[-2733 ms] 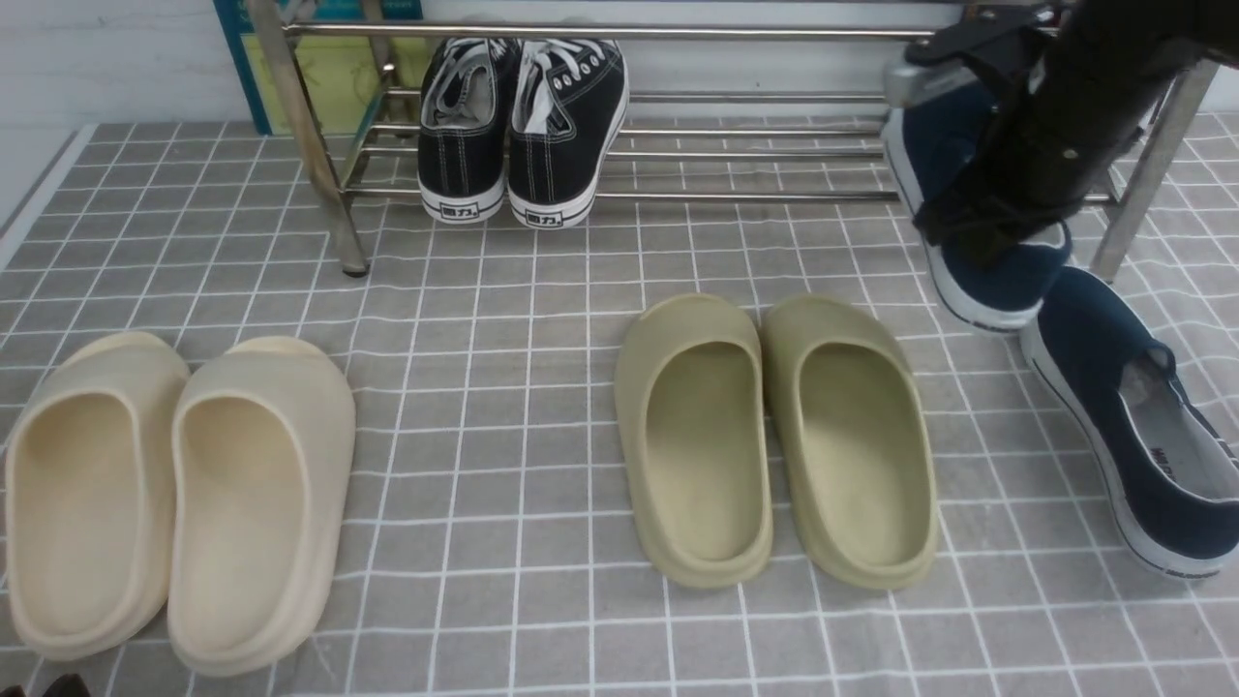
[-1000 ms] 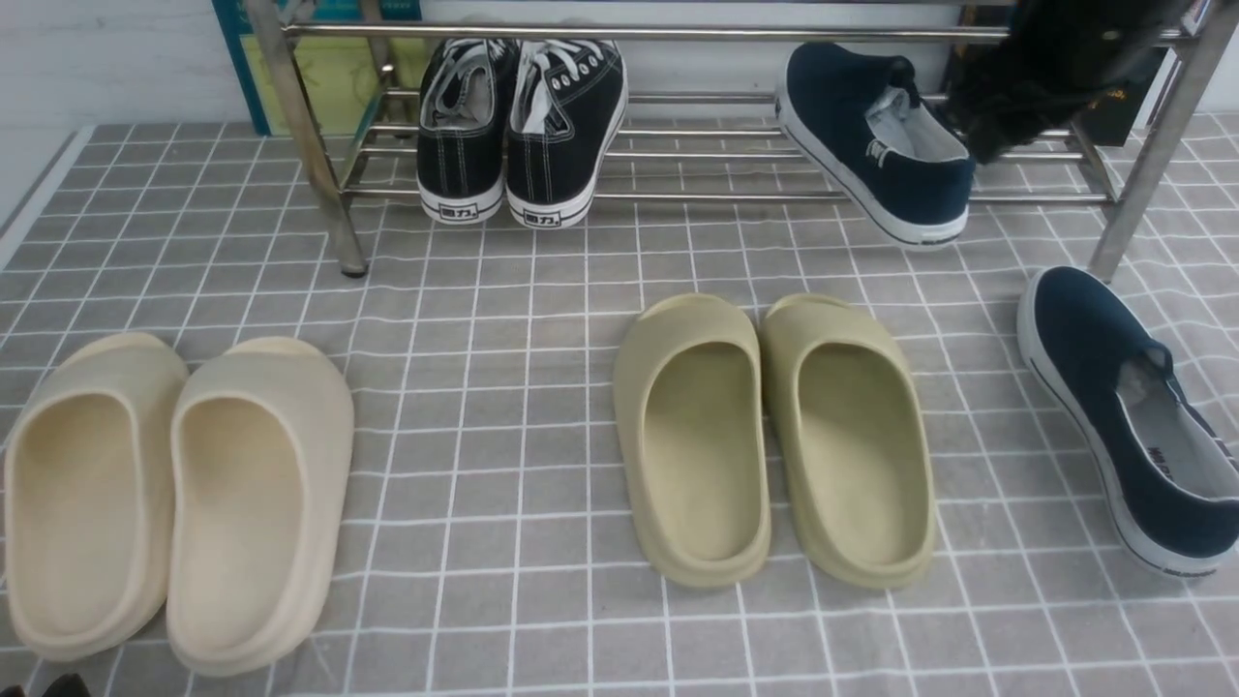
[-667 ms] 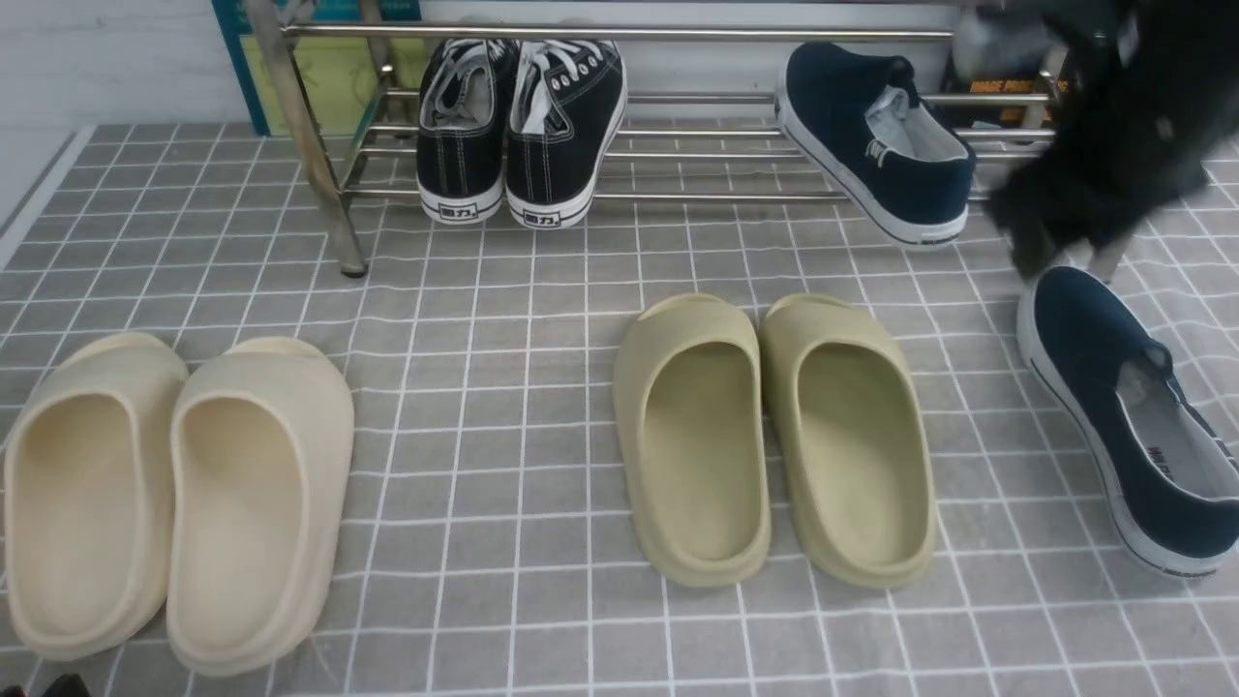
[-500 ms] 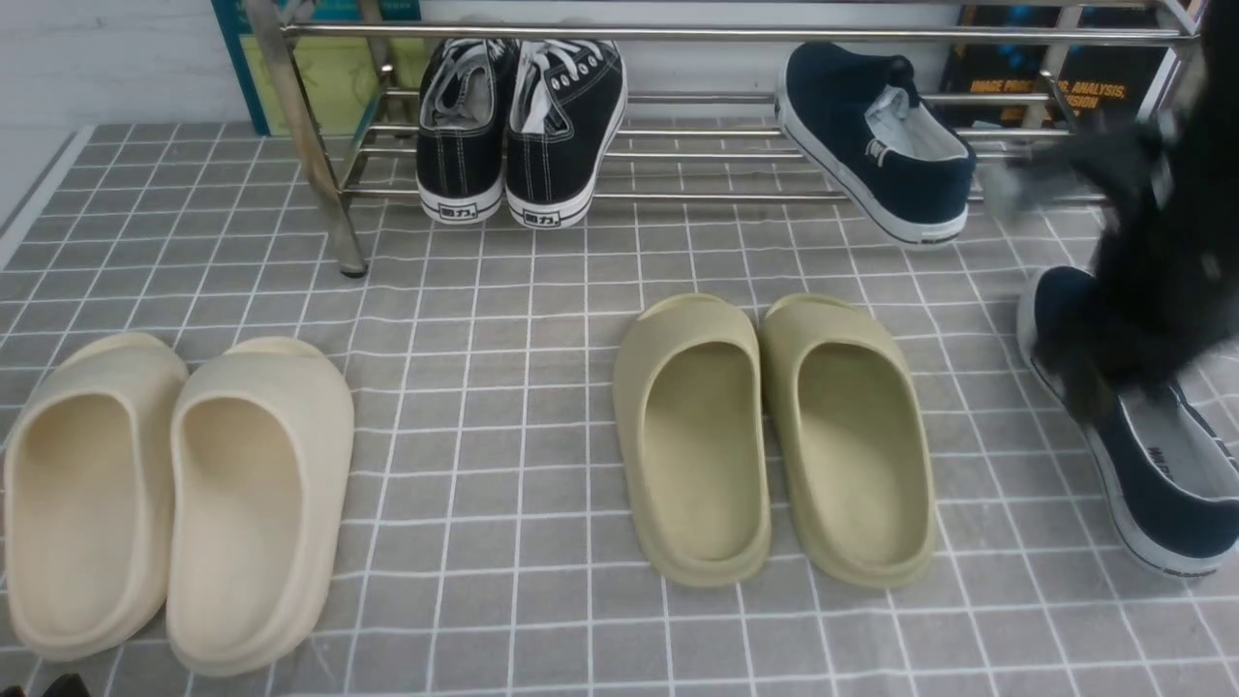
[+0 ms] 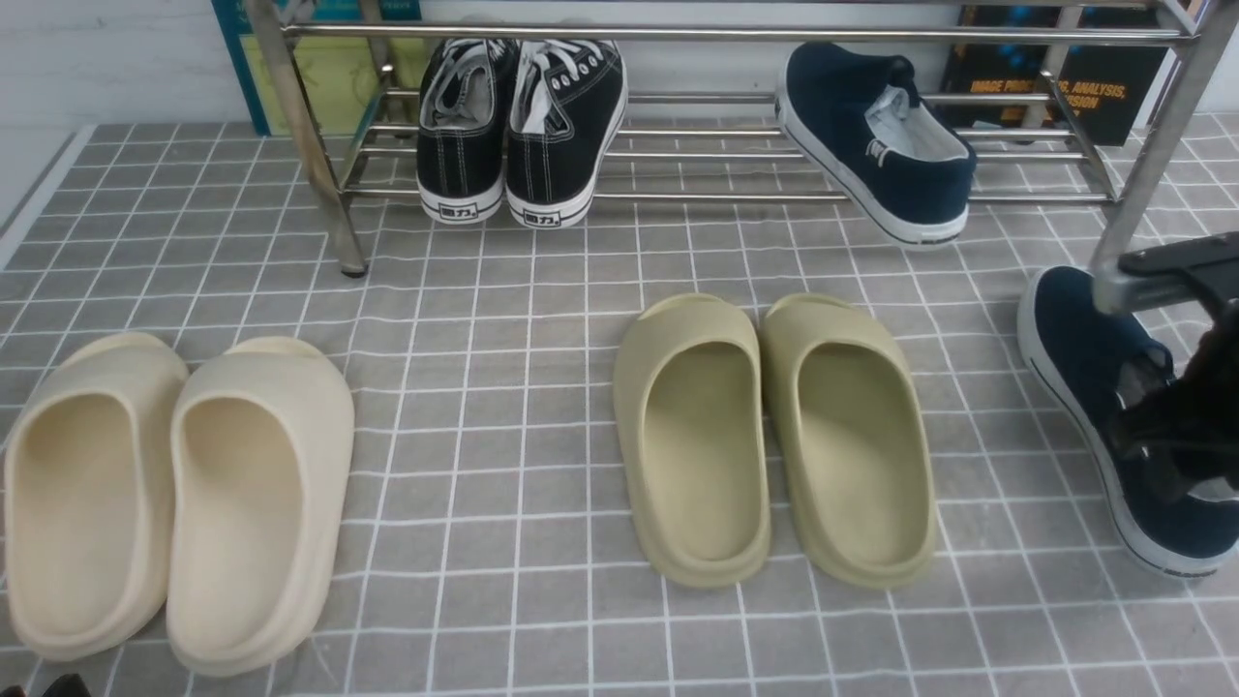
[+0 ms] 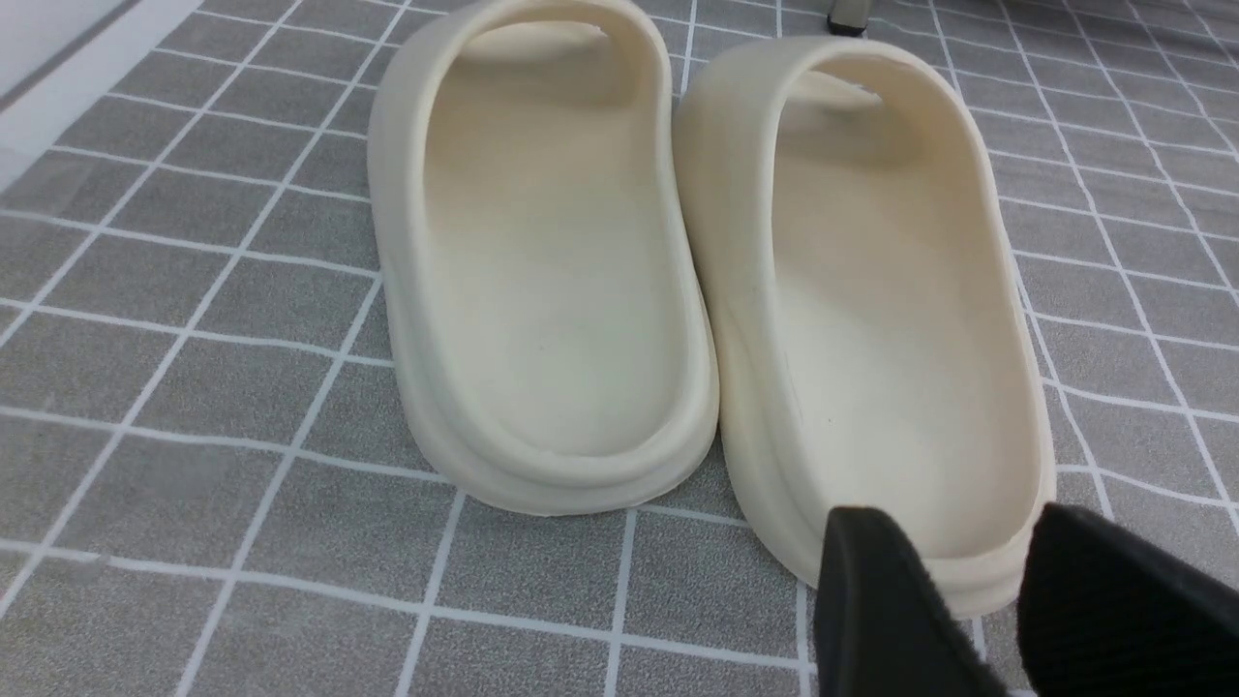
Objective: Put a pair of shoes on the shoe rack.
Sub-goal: Use the right arm to grab the shoe closest to it, then use the right arm to put a shoe into the shoe rack
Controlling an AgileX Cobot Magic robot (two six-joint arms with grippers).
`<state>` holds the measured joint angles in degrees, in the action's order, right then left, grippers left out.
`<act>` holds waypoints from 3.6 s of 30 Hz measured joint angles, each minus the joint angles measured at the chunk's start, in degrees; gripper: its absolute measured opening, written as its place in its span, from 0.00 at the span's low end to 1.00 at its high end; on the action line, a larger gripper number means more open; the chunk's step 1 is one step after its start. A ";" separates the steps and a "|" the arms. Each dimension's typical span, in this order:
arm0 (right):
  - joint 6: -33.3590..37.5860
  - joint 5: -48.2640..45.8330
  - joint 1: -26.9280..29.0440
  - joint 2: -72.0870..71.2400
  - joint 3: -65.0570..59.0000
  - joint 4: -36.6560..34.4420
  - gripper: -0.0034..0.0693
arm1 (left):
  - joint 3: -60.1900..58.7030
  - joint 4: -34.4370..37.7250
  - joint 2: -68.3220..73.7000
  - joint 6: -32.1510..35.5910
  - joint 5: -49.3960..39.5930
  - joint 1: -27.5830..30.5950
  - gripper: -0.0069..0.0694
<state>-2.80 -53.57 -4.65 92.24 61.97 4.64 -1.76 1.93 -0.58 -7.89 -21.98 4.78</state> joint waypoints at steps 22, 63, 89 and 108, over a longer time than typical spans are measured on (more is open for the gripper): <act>3.50 -2.56 0.01 4.22 2.08 -3.11 0.10 | 0.00 0.00 0.00 0.00 0.00 0.00 0.40; 17.90 -13.19 0.00 3.43 21.37 -14.16 0.10 | 0.00 0.00 0.00 0.00 0.00 0.00 0.40; 23.22 -15.00 0.00 33.49 59.19 -11.77 0.10 | 0.00 0.00 0.00 0.00 0.00 0.00 0.40; 32.04 -8.11 0.05 36.23 61.82 -12.27 0.10 | 0.00 0.00 0.00 0.00 0.00 0.00 0.40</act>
<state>29.24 -61.68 -4.60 128.47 123.79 -7.63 -1.76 1.93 -0.58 -7.89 -21.98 4.78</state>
